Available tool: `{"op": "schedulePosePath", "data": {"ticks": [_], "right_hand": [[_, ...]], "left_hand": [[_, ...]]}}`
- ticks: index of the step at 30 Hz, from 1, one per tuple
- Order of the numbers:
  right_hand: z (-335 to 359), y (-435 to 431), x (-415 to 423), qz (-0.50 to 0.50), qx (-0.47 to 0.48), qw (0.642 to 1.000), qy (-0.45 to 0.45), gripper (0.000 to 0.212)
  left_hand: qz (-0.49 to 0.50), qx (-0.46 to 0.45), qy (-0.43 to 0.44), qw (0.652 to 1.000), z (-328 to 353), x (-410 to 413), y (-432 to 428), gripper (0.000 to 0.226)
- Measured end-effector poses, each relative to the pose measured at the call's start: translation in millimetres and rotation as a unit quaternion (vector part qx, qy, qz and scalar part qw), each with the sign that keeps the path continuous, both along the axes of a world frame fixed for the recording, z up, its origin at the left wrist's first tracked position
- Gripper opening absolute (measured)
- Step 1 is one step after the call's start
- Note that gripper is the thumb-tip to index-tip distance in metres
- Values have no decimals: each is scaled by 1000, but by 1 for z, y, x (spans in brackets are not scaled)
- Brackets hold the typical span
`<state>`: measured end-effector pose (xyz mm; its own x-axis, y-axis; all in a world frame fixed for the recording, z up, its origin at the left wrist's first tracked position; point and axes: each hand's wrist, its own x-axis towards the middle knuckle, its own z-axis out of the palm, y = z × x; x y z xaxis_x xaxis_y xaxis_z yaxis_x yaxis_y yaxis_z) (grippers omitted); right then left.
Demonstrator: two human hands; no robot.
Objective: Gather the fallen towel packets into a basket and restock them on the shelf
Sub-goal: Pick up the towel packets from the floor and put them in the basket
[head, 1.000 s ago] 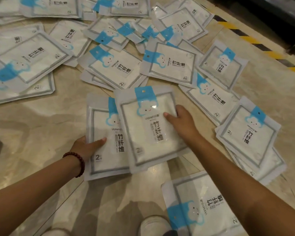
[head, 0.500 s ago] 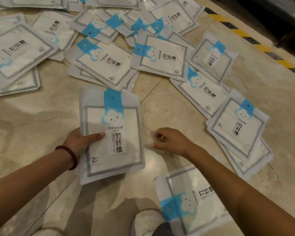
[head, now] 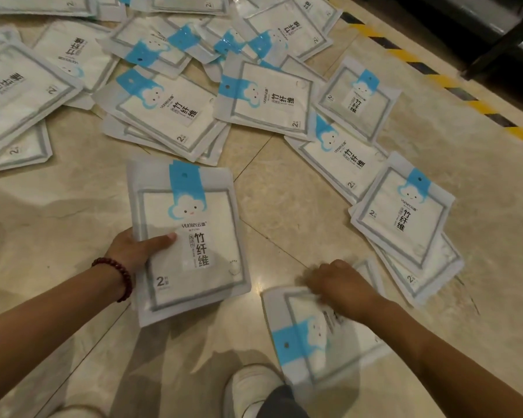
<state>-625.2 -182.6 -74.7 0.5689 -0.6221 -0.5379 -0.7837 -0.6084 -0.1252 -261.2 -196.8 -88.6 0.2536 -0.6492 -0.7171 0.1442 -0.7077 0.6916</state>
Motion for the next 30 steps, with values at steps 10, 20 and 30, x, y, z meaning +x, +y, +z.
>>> {"op": "schedulePosePath", "data": {"ticks": [10, 20, 30], "right_hand": [[69, -94, 33, -348, 36, 877, -331, 31], [22, -65, 151, -518, 79, 757, -390, 24], [4, -75, 52, -595, -123, 727, -321, 27]], "left_hand": [[-33, 7, 5, 999, 15, 7, 2, 46], [0, 35, 84, 996, 33, -5, -3, 68], [-12, -3, 51, 999, 34, -23, -16, 50]]}}
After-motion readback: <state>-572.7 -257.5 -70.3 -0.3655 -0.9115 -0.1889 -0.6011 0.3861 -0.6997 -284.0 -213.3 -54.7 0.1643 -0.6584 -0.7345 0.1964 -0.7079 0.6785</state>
